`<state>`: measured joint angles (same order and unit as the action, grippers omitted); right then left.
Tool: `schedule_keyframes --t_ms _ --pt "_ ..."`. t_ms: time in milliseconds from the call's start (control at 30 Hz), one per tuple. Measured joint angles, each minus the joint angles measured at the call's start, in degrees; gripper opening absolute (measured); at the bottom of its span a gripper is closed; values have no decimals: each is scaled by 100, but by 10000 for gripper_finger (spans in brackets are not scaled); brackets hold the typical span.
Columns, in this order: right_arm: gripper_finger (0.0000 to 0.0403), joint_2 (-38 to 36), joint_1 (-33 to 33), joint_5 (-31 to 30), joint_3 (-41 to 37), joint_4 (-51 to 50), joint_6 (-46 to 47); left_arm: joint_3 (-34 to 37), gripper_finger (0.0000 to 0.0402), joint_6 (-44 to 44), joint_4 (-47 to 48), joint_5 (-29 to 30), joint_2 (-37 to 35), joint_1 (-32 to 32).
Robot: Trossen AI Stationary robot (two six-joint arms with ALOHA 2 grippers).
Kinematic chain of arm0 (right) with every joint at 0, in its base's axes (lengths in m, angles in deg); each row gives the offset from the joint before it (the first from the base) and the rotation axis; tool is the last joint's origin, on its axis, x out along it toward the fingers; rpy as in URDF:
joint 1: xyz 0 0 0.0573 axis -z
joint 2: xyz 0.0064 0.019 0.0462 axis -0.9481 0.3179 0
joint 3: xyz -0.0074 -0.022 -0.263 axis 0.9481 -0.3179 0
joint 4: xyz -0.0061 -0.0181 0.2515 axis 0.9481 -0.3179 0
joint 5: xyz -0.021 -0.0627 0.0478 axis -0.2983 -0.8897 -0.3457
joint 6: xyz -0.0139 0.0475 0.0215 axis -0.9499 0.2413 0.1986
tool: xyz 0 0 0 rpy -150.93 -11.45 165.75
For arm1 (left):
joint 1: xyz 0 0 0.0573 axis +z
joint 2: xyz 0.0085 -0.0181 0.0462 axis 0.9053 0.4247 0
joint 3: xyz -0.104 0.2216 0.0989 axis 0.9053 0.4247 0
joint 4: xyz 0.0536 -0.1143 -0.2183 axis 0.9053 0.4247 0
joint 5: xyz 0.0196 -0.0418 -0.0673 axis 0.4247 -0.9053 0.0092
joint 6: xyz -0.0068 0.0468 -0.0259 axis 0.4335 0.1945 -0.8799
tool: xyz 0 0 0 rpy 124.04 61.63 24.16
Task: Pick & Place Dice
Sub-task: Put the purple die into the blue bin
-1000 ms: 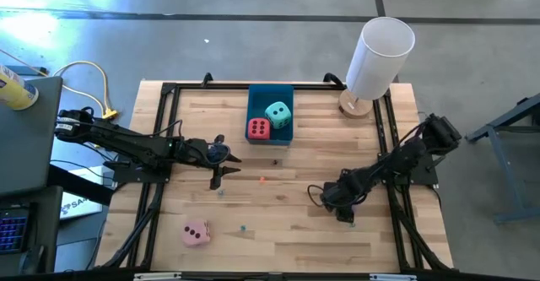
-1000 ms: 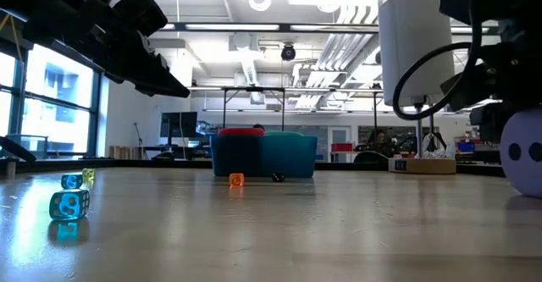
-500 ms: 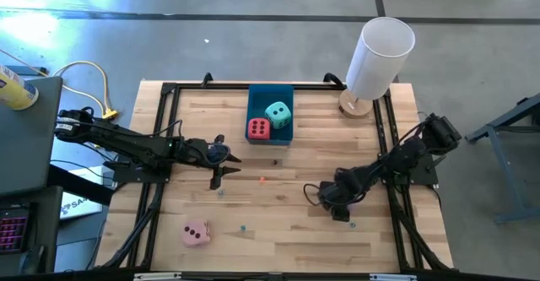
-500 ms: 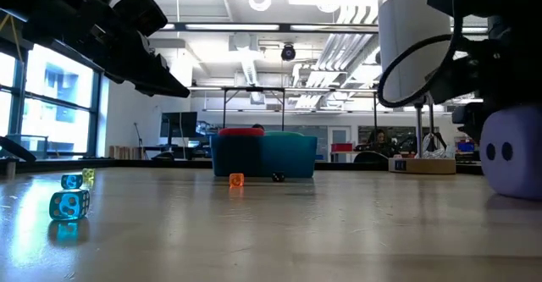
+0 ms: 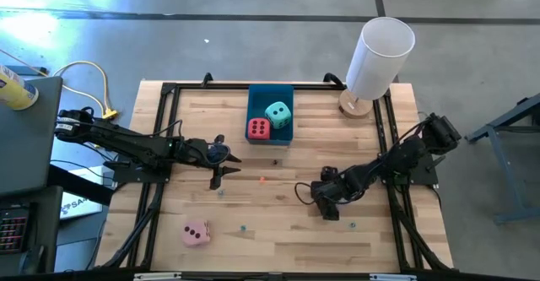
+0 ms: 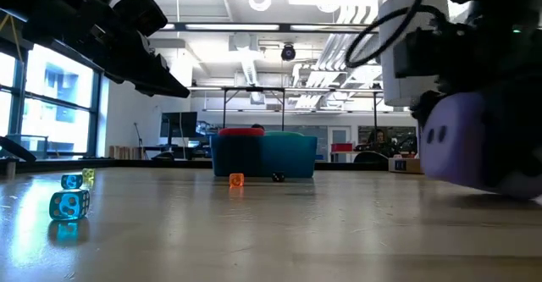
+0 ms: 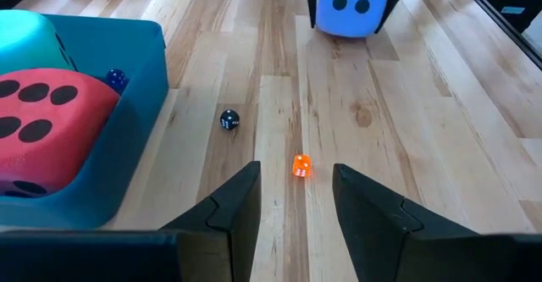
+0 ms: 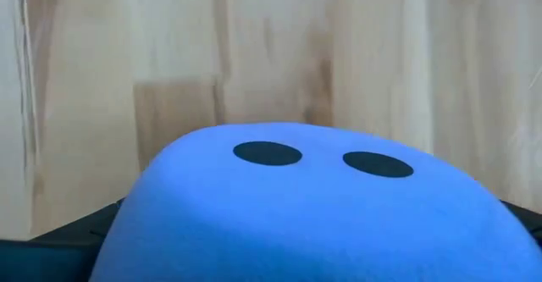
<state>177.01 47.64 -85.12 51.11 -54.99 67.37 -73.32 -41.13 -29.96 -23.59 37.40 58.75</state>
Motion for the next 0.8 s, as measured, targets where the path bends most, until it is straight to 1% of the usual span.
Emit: schedule_keyframes --t_ms 200,300,433,500,567,667,733,800 --pt "397 -12 278 -289 0 735 -575 0 142 0 0 0 0 0" --pt "397 -137 466 -488 0 1102 -958 0 142 1 0 -2 0 0" --pt "396 -375 814 -732 -7 1717 -1679 0 142 15 0 -2 0 1" --pt "396 -489 1037 -820 16 2314 -2106 0 142 13 0 -1 0 0" --pt "396 -571 1311 -803 -2 2734 -2523 0 142 13 -13 0 0 1" --pt "396 -570 1734 -710 13 3703 -3024 0 142 39 -73 0 0 1" --pt "396 -570 2062 -525 2 4161 -3288 0 142 154 -191 7 2 5" --pt "396 -530 2367 -210 9 4557 -3490 0 142 293 -334 48 2 10"
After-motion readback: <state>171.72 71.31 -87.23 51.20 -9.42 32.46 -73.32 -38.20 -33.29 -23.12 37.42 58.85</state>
